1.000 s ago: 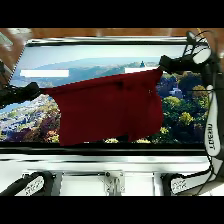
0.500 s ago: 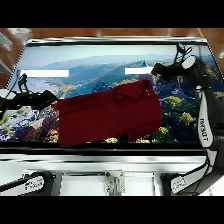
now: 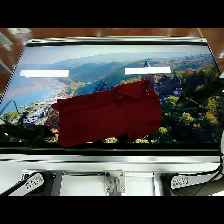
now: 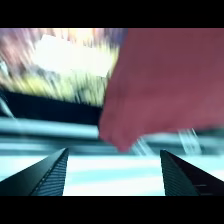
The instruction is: Fold the shirts.
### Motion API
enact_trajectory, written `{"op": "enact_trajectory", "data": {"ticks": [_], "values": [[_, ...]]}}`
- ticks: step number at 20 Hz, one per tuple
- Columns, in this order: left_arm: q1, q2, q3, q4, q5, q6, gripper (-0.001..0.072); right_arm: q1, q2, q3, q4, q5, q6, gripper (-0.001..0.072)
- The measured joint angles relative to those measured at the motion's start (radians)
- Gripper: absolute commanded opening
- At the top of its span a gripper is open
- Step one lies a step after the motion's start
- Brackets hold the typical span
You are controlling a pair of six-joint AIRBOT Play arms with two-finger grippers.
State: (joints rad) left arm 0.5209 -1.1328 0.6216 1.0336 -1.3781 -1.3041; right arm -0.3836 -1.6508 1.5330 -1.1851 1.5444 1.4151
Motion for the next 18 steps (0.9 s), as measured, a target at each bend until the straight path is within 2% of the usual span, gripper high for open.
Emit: {"op": "enact_trajectory", "data": {"ticks": [3, 7, 8, 11, 13, 15, 18], "values": [[0.012, 0.014, -0.133, -0.06, 0.06, 0.048, 0.072, -0.026, 0.003, -0.07, 0.151, 0.022, -0.019, 0.0559], [-0.015, 0.015, -0.2, -0.101, 0.146, 0.078, 0.0715, -0.011, 0.004, -0.103, 0.224, -0.006, -0.033, 0.0559], [-0.028, 0.012, -0.207, -0.111, 0.17, 0.081, 0.0687, -0.005, 0.004, -0.107, 0.232, -0.013, -0.035, 0.0559], [-0.087, -0.011, -0.219, -0.163, 0.249, 0.087, 0.0391, 0.01, 0.004, -0.112, 0.247, -0.043, -0.037, 0.0559], [-0.126, -0.028, -0.222, -0.211, 0.306, 0.099, 0.0047, 0.016, 0.004, -0.114, 0.24, -0.046, -0.031, 0.056], [-0.152, -0.036, -0.223, -0.258, 0.324, 0.117, 0.004, 0.016, 0.004, -0.117, 0.195, -0.049, -0.02, 0.0675], [-0.167, -0.041, -0.217, -0.297, 0.327, 0.14, 0.004, 0.018, 0.004, -0.161, 0.131, -0.039, -0.008, 0.0674]]}}
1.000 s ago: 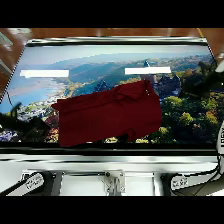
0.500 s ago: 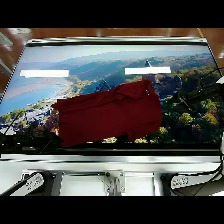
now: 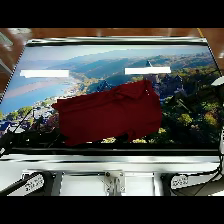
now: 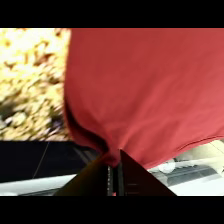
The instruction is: Fold the shirts.
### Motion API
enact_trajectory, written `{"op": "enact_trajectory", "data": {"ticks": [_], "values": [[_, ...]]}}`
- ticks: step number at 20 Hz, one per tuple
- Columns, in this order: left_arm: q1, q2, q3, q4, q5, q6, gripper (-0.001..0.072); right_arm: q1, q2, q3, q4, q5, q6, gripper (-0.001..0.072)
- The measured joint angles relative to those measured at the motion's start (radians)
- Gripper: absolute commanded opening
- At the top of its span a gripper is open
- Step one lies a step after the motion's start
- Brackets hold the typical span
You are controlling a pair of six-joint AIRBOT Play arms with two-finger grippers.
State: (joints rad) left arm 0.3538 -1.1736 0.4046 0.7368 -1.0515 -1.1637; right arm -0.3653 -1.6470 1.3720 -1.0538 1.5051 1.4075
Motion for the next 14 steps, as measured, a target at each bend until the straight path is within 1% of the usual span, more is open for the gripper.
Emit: {"op": "enact_trajectory", "data": {"ticks": [2, 6, 7, 8, 11, 14], "values": [[-0.005, -0.002, 0.005, -0.009, -0.014, 0.009, 0.004, 0.001, 0.0, -0.06, -0.008, -0.016, -0.006, 0.0673], [-0.008, 0.007, 0.01, -0.023, -0.048, 0.018, 0.004, 0.001, 0.0, -0.185, 0.023, -0.112, -0.031, 0.0669], [-0.01, 0.012, 0.01, -0.024, -0.051, 0.02, 0.004, 0.001, 0.0, -0.209, 0.045, -0.134, -0.042, 0.0598], [-0.01, 0.017, 0.01, -0.024, -0.055, 0.02, 0.004, 0.002, 0.0, -0.232, 0.066, -0.159, -0.055, 0.055], [-0.01, 0.024, 0.013, -0.032, -0.057, 0.021, 0.004, 0.003, -0.006, -0.273, 0.103, -0.222, -0.062, 0.0551], [-0.01, 0.027, 0.023, -0.038, -0.058, 0.022, 0.004, 0.039, -0.024, -0.29, 0.114, -0.253, -0.066, 0.0551]]}}
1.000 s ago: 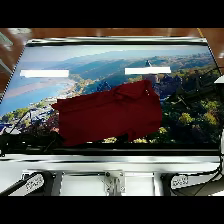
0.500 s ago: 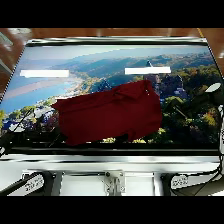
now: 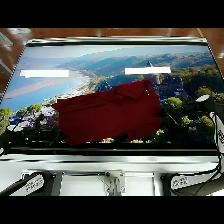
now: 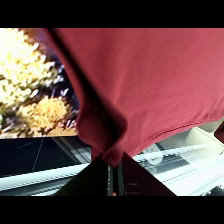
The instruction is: Fold the shirts.
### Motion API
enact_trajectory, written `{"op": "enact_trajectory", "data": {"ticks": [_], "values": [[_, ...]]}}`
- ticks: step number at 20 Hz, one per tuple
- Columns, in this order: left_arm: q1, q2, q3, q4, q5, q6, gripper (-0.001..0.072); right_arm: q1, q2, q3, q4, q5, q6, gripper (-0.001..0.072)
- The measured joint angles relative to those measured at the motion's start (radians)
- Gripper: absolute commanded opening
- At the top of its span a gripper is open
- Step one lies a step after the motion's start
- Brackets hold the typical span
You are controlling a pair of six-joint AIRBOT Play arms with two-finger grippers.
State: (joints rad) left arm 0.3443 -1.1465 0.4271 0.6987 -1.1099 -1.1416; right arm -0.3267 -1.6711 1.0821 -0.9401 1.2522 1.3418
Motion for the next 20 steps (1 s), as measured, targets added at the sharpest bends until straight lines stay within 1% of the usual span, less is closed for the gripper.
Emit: {"op": "enact_trajectory", "data": {"ticks": [1, 2, 4, 6, 8, 10, 13, 16, 18, 20], "values": [[0.0, 0.0, 0.004, -0.002, 0.0, 0.0, 0.004, 0.019, -0.008, -0.002, 0.006, -0.004, -0.001, 0.0348], [0.0, 0.0, 0.009, -0.003, -0.001, 0.0, 0.004, 0.042, -0.014, -0.005, 0.002, -0.017, -0.005, 0.0074], [0.0, 0.002, 0.026, -0.007, -0.002, 0.0, 0.0038, 0.076, -0.018, 0.0, -0.005, -0.05, -0.011, 0.0075], [0.0, 0.013, 0.056, -0.007, -0.005, 0.001, 0.0037, 0.096, -0.001, 0.028, -0.008, -0.046, -0.031, 0.0075], [0.0, 0.052, 0.113, -0.002, -0.014, 0.0, 0.0036, 0.105, 0.048, 0.085, -0.004, -0.017, -0.061, 0.0074], [0.0, 0.124, 0.217, 0.012, -0.023, -0.009, 0.0037, 0.104, 0.133, 0.174, 0.0, 0.004, -0.095, 0.0075], [0.0, 0.262, 0.486, 0.03, -0.021, -0.024, 0.0037, 0.105, 0.311, 0.36, 0.03, 0.005, -0.152, 0.0075], [0.0, 0.377, 0.834, 0.032, 0.062, -0.031, 0.0037, 0.104, 0.529, 0.563, 0.043, -0.12, -0.179, 0.0074], [0.0, 0.422, 1.062, 0.038, 0.121, -0.051, 0.0037, 0.104, 0.663, 0.668, 0.01, -0.203, -0.167, 0.0074], [0.0, 0.447, 1.254, 0.051, 0.139, -0.079, 0.0038, 0.104, 0.78, 0.74, -0.044, -0.251, -0.121, 0.0074]]}}
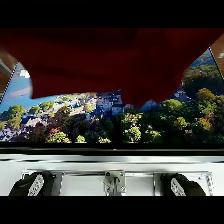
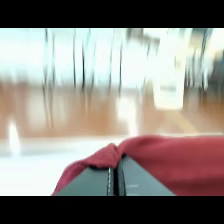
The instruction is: Fold the shirts.
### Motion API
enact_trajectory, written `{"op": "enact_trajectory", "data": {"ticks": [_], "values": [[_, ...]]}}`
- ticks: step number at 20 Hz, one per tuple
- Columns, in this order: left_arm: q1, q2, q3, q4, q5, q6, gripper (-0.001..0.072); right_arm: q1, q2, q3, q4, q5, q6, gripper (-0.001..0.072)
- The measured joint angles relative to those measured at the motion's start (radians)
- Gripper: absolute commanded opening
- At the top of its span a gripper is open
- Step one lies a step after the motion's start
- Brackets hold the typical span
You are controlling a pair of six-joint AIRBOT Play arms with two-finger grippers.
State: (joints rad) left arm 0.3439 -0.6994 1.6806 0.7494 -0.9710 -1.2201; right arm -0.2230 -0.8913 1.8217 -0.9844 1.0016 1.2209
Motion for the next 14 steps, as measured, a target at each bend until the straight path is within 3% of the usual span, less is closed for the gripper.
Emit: {"op": "enact_trajectory", "data": {"ticks": [3, 6, 9, 14], "values": [[0.0, 0.024, 0.193, 0.066, -0.058, -0.082, 0.0038, 0.0, 0.138, 0.048, -0.099, 0.039, 0.084, 0.0075], [0.0, 0.043, 0.282, 0.169, -0.235, -0.159, 0.0038, 0.0, 0.229, 0.066, -0.198, 0.186, 0.131, 0.0075], [0.0, 0.048, 0.301, 0.255, -0.416, -0.192, 0.0038, 0.0, 0.268, 0.074, -0.261, 0.324, 0.155, 0.0074], [0.0, 0.051, 0.214, 0.316, -0.543, -0.206, 0.0038, 0.0, 0.235, 0.077, -0.29, 0.483, 0.165, 0.0074]]}}
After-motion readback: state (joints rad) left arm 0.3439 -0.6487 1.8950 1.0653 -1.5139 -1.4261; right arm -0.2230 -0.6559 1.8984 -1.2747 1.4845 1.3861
